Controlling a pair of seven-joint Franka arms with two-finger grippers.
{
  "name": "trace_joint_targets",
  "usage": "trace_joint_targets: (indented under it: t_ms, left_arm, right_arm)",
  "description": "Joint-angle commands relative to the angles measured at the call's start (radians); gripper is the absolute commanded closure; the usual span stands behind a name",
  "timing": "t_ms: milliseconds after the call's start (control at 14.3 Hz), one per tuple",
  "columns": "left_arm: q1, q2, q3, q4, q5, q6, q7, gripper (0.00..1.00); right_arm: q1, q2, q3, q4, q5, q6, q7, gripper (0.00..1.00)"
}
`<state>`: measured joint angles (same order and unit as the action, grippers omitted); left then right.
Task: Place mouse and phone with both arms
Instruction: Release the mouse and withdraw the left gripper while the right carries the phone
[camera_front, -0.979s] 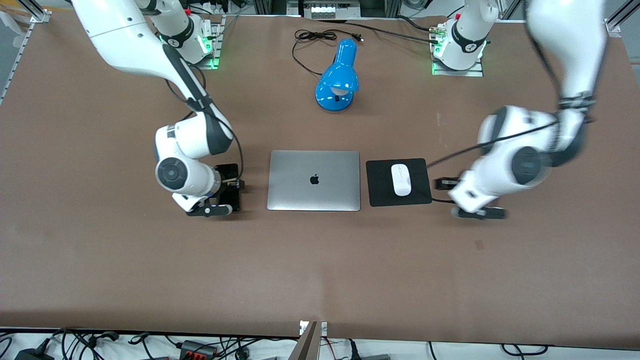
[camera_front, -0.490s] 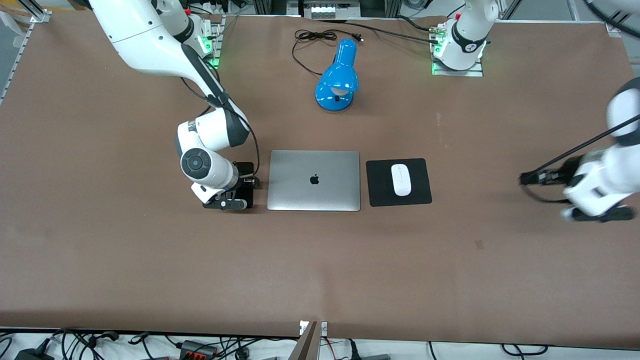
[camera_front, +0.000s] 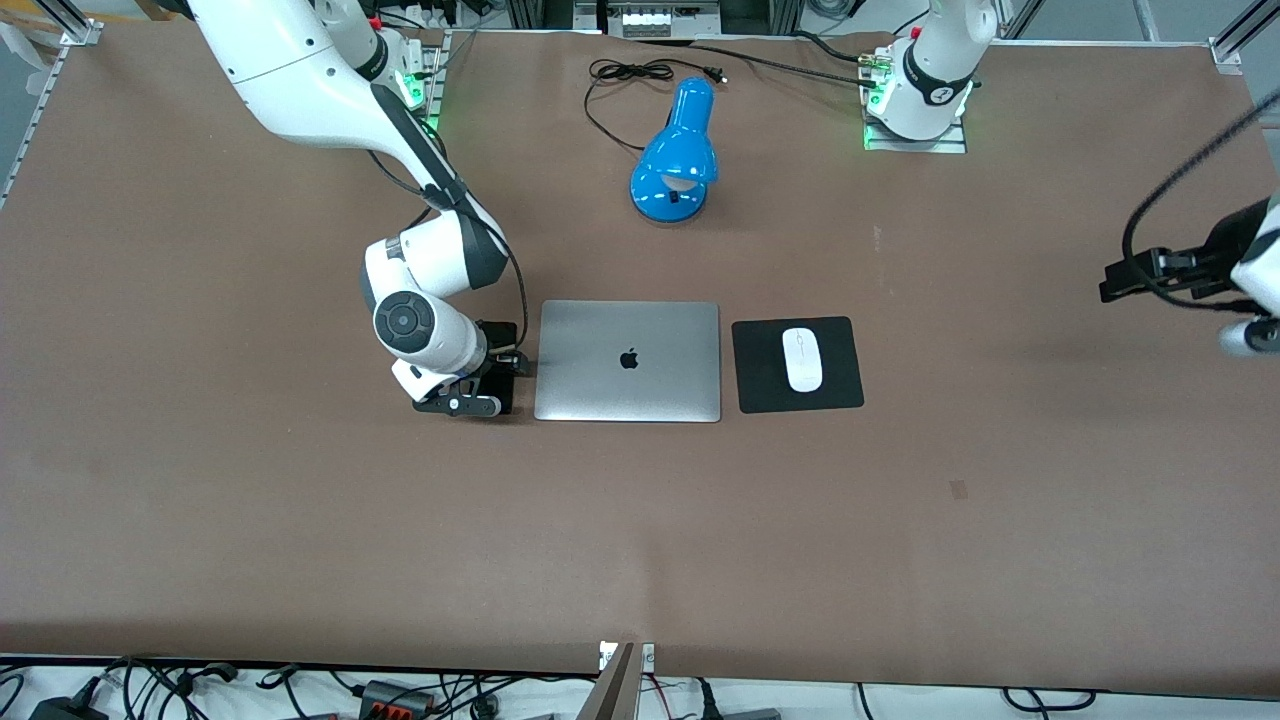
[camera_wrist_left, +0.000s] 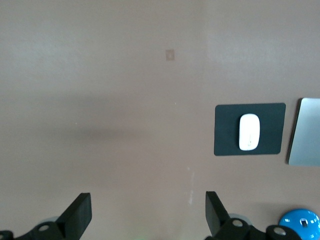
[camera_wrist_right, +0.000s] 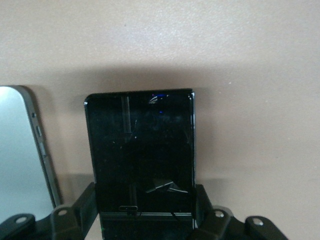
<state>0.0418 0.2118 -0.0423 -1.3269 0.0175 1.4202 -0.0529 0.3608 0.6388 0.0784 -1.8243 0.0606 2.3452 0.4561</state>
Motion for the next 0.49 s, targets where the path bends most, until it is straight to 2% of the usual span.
trace_joint_targets:
  t_ms: [0, 210, 350, 420]
  left_arm:
    - [-0.063, -0.121, 0.076, -0.200, -0.053, 0.115, 0.015, 0.00]
    - [-0.051, -0.253, 0.065, -0.391, -0.048, 0.264, 0.013, 0.00]
    - [-0.046, -0.253, 0.050, -0.391, -0.036, 0.261, 0.013, 0.00]
    - [-0.016, -0.253, 0.018, -0.391, -0.028, 0.260, 0.013, 0.00]
  right_arm:
    - [0.003, -0.013, -0.006, 0.002, 0.016, -0.006, 0.045, 0.00]
    - [0.003, -0.068, -0.009, 0.029, 0.015, -0.036, 0.052, 0.00]
    - [-0.014, -0.105, -0.016, 0.101, 0.004, -0.146, 0.041, 0.00]
    - [-0.029, -0.113, -0.016, 0.169, -0.002, -0.234, 0.039, 0.00]
